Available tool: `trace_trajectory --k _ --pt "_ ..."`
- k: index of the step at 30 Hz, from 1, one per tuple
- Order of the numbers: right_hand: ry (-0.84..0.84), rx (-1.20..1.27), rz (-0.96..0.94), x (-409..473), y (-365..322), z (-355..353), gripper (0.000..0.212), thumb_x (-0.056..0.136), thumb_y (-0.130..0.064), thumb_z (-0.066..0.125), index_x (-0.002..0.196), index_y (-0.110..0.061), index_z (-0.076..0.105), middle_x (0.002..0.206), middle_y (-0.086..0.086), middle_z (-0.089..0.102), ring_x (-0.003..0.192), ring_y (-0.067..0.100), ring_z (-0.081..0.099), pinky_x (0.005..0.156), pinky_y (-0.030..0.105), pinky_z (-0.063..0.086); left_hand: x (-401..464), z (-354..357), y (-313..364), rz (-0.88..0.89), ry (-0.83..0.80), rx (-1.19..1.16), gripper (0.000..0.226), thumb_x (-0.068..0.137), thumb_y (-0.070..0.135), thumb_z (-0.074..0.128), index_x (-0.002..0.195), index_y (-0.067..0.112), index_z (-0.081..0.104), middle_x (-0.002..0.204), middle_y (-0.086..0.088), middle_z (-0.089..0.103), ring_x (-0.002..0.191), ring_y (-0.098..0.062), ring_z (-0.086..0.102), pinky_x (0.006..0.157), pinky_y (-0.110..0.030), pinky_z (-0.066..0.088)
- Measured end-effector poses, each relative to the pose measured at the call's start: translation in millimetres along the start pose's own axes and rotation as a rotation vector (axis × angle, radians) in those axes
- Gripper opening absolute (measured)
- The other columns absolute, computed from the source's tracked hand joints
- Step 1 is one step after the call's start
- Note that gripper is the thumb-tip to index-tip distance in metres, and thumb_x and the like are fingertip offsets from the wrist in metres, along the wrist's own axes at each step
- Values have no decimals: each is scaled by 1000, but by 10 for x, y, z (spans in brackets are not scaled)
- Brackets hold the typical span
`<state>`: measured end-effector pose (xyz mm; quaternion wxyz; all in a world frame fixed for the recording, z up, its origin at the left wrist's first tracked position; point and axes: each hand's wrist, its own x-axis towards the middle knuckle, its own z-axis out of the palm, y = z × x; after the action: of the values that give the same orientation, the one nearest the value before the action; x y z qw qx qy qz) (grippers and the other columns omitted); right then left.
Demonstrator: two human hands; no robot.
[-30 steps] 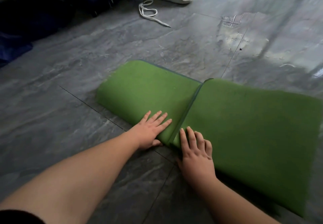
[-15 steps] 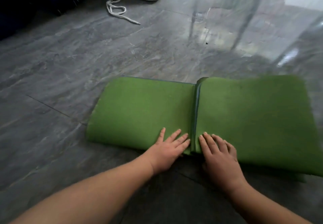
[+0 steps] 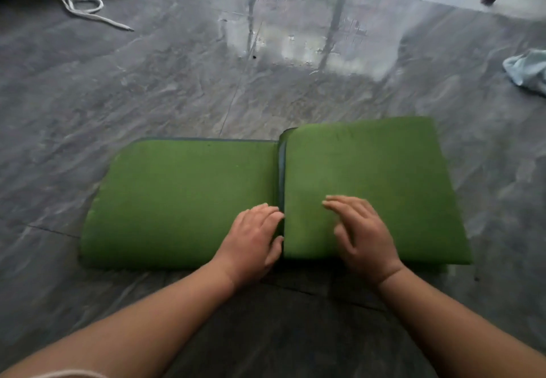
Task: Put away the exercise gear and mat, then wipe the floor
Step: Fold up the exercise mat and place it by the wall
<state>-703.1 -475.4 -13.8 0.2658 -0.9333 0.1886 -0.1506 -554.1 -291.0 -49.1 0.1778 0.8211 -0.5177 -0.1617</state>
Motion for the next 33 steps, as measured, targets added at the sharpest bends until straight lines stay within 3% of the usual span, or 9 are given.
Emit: trace_trajectory --k 3,6,8,12,17,23,27,29,33 --pt "135 -266 179 226 479 -460 54 86 -32 41 137 -19 56 148 7 49 138 28 40 114 49 28 452 -171 392 -43 10 -44 74 76 13 35 149 22 32 158 -5 27 148 -25 16 120 -48 15" --pt "-125 -447 510 202 913 -650 68 87 -51 27 153 -37 22 165 1 13 151 25 7 120 55 7 848 -318 726 -189 -16 30 76 76 9 44 148 29 32 162 -1 17 150 -24 2 121 -53 5" --pt "-298 -474 559 113 1085 -592 72 85 -60 15 154 -43 3 165 -4 -4 151 23 -7 120 56 2 1044 -289 911 -213 -16 117 70 85 19 43 151 28 24 164 -3 8 150 -26 -5 119 -58 3" --pt "-375 -511 474 -10 1108 -322 80 78 -68 0 153 -41 -6 159 -10 -18 151 21 -13 119 53 -10 1227 49 1066 -154 -183 220 67 97 47 28 149 44 -12 158 6 -29 145 -26 -28 109 -72 -10" --pt "-389 -509 442 -109 1185 -107 79 79 -70 0 149 -39 -17 161 -8 -19 150 20 -17 117 51 -15 1092 446 808 -169 -278 368 64 94 62 11 150 44 -14 161 5 -22 145 -22 -28 108 -66 -17" --pt "-393 -572 447 -53 1037 -82 74 89 -59 11 156 -30 -1 164 0 -9 151 26 -9 116 56 -12 1001 386 715 -87 -188 251 59 98 49 23 154 36 9 165 4 -3 150 -18 -15 114 -60 -15" --pt "-277 -380 -100 -289 587 40 62 89 -33 42 150 -20 36 158 6 30 146 28 30 118 53 17 471 232 325 4 -98 203 60 97 45 25 154 27 21 164 2 12 151 -19 -1 120 -52 -3" --pt "-399 -433 -318 -474 314 238 65 91 -49 45 151 -23 36 158 2 30 146 28 28 115 62 19 106 216 -3 29 -87 227 62 96 45 27 153 24 23 162 0 19 151 -22 8 119 -50 6" --pt "-572 -592 -210 -539 106 555 97 77 -72 51 155 -21 22 162 5 22 147 41 17 102 81 12 -417 155 -560 7 -145 276 67 94 46 35 153 17 22 158 -7 29 148 -26 18 118 -45 15"
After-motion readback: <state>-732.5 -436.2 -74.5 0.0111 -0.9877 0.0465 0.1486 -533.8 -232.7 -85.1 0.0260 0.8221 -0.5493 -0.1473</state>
